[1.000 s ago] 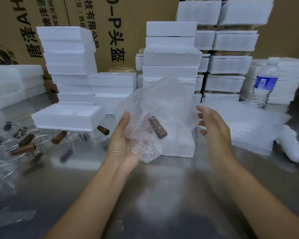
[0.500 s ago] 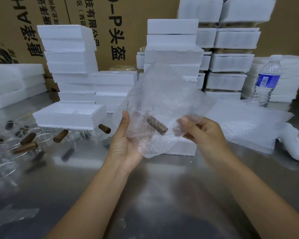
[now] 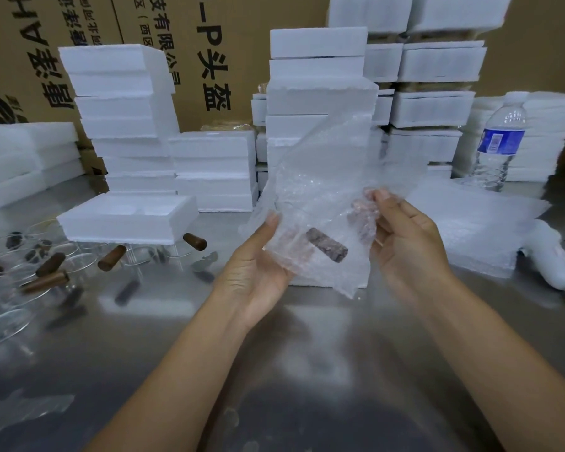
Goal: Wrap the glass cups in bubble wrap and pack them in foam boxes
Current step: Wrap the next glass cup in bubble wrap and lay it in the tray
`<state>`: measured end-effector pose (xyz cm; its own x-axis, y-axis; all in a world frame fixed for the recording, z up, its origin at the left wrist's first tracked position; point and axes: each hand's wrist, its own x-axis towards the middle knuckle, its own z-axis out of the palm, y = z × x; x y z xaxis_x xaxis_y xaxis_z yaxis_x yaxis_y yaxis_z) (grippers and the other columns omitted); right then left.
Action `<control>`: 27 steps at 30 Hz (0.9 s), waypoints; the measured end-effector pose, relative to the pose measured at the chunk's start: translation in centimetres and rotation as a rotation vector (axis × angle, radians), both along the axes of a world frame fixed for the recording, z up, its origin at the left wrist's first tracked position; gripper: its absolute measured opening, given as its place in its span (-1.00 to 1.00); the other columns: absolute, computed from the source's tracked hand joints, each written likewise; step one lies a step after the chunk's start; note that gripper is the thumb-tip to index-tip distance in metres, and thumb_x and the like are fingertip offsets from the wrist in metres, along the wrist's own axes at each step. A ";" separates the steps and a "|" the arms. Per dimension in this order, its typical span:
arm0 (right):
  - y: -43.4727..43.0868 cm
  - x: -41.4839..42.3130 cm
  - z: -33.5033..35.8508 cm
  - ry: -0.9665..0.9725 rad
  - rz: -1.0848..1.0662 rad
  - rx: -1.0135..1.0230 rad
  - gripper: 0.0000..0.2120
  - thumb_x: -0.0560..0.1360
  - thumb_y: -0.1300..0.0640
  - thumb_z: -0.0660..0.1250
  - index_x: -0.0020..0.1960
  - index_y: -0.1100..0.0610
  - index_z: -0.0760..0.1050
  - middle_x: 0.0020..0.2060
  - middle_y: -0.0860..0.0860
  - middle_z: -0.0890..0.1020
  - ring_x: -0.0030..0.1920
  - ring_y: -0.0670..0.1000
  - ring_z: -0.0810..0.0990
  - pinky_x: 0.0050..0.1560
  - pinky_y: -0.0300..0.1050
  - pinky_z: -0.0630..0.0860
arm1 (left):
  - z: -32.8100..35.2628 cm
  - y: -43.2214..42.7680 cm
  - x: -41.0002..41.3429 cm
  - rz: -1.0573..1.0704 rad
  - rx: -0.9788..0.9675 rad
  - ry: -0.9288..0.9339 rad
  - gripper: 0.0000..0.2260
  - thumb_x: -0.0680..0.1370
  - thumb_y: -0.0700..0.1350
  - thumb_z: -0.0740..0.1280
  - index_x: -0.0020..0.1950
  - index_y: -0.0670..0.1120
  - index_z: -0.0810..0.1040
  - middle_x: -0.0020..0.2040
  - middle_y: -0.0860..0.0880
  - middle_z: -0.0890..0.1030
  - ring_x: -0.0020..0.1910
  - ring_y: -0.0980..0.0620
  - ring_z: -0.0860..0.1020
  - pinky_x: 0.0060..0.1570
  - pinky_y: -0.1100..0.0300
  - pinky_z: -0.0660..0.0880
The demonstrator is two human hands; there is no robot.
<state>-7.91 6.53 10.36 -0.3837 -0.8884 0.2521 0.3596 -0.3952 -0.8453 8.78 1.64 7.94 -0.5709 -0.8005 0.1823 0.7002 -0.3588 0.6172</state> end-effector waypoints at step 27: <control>0.1 0.1 -1.0 0.542 -0.035 0.003 -0.92 0.52 0.10 0.32 -0.11 0.05 0.58 -0.34 -0.06 0.68 -0.39 -0.05 0.65 -0.28 -0.26 0.58 | 0.3 0.8 0.7 0.555 -0.535 -0.614 -0.60 0.32 0.06 0.53 0.12 0.20 0.52 0.09 0.16 0.65 0.13 0.16 0.58 0.17 0.22 0.49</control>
